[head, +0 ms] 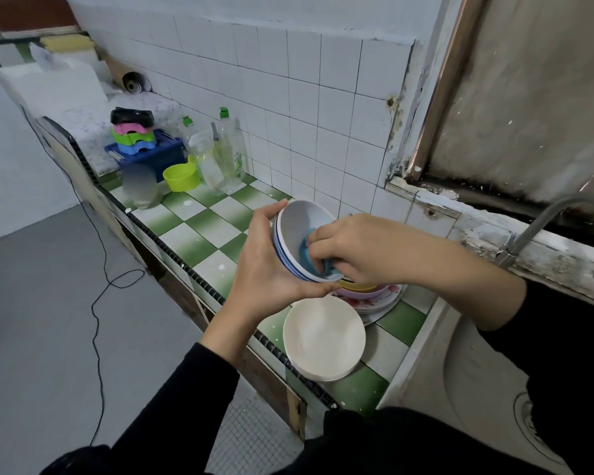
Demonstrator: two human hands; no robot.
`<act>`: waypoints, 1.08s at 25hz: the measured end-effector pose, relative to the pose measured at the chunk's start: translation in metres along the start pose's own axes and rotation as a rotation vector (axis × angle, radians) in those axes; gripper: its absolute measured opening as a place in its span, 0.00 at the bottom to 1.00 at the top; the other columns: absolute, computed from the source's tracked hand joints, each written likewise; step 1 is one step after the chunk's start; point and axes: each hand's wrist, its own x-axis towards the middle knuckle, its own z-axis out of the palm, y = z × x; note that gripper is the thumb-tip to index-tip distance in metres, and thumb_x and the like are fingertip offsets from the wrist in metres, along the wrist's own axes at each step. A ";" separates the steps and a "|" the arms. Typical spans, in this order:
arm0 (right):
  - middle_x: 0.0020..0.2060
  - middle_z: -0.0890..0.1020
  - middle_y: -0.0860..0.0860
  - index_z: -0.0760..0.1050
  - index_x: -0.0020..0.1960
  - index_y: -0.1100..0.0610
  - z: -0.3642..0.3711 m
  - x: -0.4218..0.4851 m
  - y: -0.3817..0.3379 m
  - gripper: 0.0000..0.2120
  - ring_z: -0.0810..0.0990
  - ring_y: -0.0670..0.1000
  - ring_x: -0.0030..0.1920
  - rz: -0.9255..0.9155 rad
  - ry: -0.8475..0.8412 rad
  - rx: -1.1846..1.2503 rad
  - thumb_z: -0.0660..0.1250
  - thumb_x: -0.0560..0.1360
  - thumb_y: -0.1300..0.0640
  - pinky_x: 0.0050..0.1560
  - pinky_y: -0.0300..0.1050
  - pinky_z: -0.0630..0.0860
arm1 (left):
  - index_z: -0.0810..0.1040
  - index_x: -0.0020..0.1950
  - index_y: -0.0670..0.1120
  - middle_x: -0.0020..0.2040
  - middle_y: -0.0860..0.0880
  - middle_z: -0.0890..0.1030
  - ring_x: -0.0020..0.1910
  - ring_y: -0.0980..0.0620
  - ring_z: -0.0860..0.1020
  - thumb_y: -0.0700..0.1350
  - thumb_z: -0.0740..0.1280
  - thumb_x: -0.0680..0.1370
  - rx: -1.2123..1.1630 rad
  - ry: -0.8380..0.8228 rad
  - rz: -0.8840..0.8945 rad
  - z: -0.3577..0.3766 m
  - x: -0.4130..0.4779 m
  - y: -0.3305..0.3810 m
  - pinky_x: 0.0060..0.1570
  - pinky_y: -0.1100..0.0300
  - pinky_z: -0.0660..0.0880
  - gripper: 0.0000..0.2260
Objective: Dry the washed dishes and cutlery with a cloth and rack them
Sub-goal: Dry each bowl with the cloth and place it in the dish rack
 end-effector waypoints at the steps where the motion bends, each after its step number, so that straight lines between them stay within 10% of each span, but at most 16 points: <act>1: 0.44 0.81 0.47 0.77 0.44 0.52 -0.002 -0.001 -0.005 0.10 0.79 0.52 0.43 0.073 0.000 0.079 0.60 0.69 0.61 0.44 0.51 0.76 | 0.61 0.67 0.52 0.61 0.54 0.74 0.59 0.53 0.76 0.58 0.81 0.50 0.005 -0.007 0.006 0.000 0.000 -0.001 0.54 0.50 0.77 0.51; 7: 0.38 0.82 0.44 0.80 0.42 0.52 -0.001 -0.002 -0.028 0.12 0.80 0.43 0.42 0.466 0.245 0.951 0.70 0.71 0.69 0.45 0.38 0.77 | 0.58 0.67 0.66 0.63 0.51 0.73 0.60 0.54 0.76 0.64 0.79 0.51 0.029 -0.101 0.077 0.000 -0.006 -0.007 0.57 0.55 0.76 0.49; 13: 0.38 0.84 0.56 0.77 0.43 0.58 0.005 0.000 -0.039 0.07 0.83 0.53 0.38 0.684 0.557 1.638 0.69 0.66 0.66 0.37 0.44 0.82 | 0.63 0.72 0.49 0.65 0.52 0.69 0.63 0.66 0.66 0.65 0.75 0.57 0.191 -0.108 0.248 -0.010 -0.002 -0.008 0.52 0.80 0.65 0.48; 27: 0.43 0.85 0.50 0.82 0.48 0.53 0.031 -0.044 -0.053 0.18 0.81 0.52 0.49 0.951 1.083 1.192 0.66 0.72 0.74 0.48 0.42 0.80 | 0.69 0.65 0.52 0.61 0.49 0.78 0.55 0.52 0.80 0.58 0.83 0.51 -0.618 0.048 -0.565 -0.006 0.018 -0.005 0.58 0.53 0.77 0.46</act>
